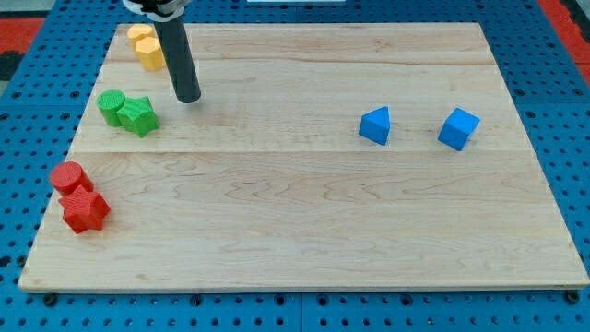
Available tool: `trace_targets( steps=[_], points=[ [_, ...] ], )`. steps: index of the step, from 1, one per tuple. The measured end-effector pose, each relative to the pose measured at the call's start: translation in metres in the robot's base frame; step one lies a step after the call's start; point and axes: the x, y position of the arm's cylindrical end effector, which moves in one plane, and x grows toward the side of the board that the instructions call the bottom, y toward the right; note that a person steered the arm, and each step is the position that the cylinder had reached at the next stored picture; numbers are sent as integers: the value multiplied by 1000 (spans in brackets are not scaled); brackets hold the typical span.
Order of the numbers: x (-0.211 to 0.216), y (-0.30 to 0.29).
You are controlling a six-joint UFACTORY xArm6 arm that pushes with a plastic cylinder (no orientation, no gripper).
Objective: Slide the blue cube up and left
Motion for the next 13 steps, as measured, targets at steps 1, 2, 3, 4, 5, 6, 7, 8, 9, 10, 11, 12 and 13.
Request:
trace_targets(
  steps=[1,2,3,4,5,6,7,8,9,10,11,12,13],
  points=[
    [-3,0],
    [32,53],
    [84,130],
    [109,220],
    [108,312],
    [105,364],
    [105,398],
    [95,395],
    [73,372],
    [50,349],
    [49,309],
    [47,268],
    [3,250]
  ],
)
